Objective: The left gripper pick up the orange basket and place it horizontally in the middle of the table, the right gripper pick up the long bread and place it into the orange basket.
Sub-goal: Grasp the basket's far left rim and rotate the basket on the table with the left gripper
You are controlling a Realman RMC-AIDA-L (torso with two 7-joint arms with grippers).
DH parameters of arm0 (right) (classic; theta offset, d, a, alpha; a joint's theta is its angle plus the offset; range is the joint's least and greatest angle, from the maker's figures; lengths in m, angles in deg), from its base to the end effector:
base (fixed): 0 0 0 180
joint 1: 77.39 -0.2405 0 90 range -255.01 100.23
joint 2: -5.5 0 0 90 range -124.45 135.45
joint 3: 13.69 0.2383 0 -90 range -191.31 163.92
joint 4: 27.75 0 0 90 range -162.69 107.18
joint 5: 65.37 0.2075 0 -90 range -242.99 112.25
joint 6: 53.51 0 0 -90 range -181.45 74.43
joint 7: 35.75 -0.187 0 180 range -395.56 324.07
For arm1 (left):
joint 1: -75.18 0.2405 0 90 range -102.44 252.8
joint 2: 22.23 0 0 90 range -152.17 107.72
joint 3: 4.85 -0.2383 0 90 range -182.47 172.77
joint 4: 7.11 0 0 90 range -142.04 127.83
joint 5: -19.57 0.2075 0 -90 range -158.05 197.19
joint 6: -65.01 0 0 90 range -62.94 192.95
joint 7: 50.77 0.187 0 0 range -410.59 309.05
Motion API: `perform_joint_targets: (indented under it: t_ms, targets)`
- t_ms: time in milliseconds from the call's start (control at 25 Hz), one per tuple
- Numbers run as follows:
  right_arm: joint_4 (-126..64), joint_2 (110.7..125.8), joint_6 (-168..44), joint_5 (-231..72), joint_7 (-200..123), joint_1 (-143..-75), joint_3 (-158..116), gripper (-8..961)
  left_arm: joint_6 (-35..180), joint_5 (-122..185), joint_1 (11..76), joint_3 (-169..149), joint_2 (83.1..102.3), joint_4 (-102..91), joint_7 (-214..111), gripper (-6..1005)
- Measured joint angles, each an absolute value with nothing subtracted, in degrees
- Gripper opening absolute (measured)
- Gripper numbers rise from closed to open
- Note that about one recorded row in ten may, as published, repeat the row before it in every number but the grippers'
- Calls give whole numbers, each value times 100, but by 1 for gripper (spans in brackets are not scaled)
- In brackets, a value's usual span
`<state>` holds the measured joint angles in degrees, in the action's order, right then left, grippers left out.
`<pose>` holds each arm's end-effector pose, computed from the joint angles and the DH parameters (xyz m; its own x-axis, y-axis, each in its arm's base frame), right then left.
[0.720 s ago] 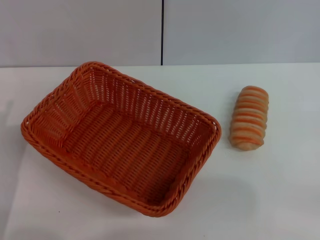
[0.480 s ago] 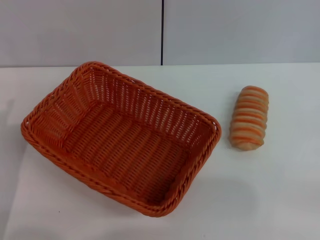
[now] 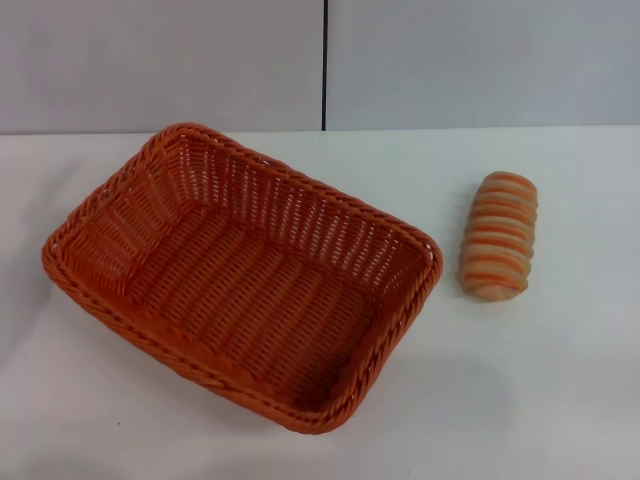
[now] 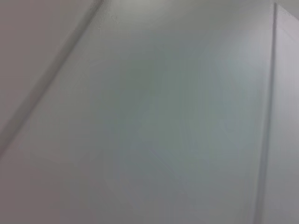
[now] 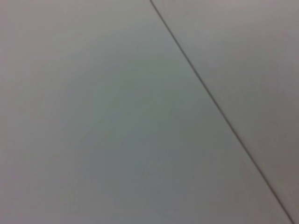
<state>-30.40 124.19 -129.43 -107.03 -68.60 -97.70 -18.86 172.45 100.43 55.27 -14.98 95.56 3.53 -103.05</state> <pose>0.4136 0.2952 0.1267 0.3870 0.3837 -0.8385 -0.8930 0.3827 -0.2370 -0.2658 0.2911 0.0836 0.2316 -0.2869 0.9295 0.7481 -0.5583 -0.3587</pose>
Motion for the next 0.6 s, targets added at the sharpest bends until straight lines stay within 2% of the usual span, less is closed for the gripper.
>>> perform_joint_targets:
  t_ms: [160,320,360,400,520,600]
  targets:
    - [-3009,12426,-12936,-10703,-6865,-9776,-1970,731,16798,10222,5271,-1973,9530,1362,-11576,770]
    - [-2999,12433,-12935,-10703,-6869,-9745,-1975,730,16088,10547,4989,-2934,9414,2797,-13257,764]
    - [-2994,12434,-12935,-10702,-6870,-9713,-1975,730,15764,10871,4880,-3483,9299,3432,-14077,763]
    - [-2994,12434,-12935,-10702,-6870,-9713,-1975,730,15764,10871,4880,-3483,9299,3432,-14077,762]
    - [-2977,12444,-12927,-10703,-6874,-9645,-1976,730,15507,11570,4677,-4131,9124,4274,-15057,757]
    - [-2970,12444,-12917,-10702,-6874,-9638,-1976,730,15401,12416,4481,-4384,9115,4978,-15693,755]
